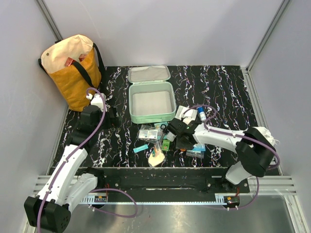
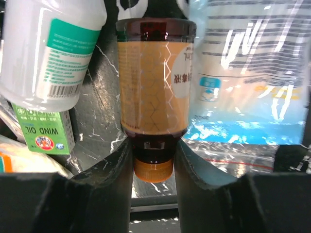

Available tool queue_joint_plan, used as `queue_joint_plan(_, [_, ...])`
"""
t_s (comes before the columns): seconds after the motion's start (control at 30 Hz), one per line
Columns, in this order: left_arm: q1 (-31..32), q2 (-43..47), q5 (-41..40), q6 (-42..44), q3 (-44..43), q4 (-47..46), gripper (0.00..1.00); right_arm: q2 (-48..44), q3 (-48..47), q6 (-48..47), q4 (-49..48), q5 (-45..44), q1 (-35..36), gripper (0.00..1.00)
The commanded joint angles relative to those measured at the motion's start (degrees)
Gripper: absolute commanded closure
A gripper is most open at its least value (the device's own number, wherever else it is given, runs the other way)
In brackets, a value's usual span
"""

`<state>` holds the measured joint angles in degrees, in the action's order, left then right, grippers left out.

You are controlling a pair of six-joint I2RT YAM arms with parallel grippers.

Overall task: Organize the medicine kit
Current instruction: Pick up the pill bottle at the center of the board, then place the pill bottle in the medicine box.

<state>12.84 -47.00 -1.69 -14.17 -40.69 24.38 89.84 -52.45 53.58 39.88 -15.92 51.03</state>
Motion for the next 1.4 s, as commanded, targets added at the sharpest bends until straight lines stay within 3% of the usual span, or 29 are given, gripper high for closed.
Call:
queue_joint_plan(0.0, [0.2, 0.2, 0.9, 0.0, -2.0, -1.4, 0.01, -7.5, -2.7, -2.4, 6.1, -6.6, 0.4, 0.82])
queue_joint_plan(0.17, [0.2, 0.1, 0.9, 0.1, -2.0, -1.4, 0.01, -14.9, -4.9, -8.6, 6.5, -8.9, 0.3, 0.86])
queue_joint_plan(0.23, [0.2, 0.1, 1.0, 0.1, -2.1, -1.4, 0.01, -17.1, -6.0, -10.7, 6.8, -10.9, 0.3, 0.94])
queue_joint_plan(0.4, [0.2, 0.1, 1.1, 0.2, -2.3, -1.4, 0.01, -19.8, -9.6, -14.7, 6.7, -12.6, 0.2, 0.98])
queue_joint_plan(0.53, [0.2, 0.0, 1.3, 0.2, -2.2, -1.5, 0.01, -19.4, -12.8, -24.0, 1.0, -13.7, 0.2, 1.00])
queue_joint_plan(0.67, [0.2, 0.0, 1.4, 0.4, -2.2, -1.5, 0.01, -18.2, -15.2, -40.2, -10.1, -12.3, -0.1, 1.00])
queue_joint_plan(0.87, [0.2, -0.4, 3.1, 0.5, -2.6, -1.6, 0.01, -13.7, -14.2, -63.5, -28.2, -4.4, -4.2, 1.00])
queue_joint_plan(1.03, [0.0, -2.6, 4.8, -1.8, -3.2, -3.7, 0.01, -5.7, -18.3, -72.8, -33.4, 10.2, -11.6, 1.00])
queue_joint_plan(1.27, [0.1, -13.4, 9.6, -6.3, -7.2, -7.1, 0.01, 8.0, -24.4, -87.5, -39.3, 29.1, -17.2, 1.00])
queue_joint_plan(1.37, [0.1, -18.8, 12.8, -8.1, -8.5, -10.4, 0.01, 12.8, -23.5, -95.4, -49.1, 33.1, -17.9, 1.00])
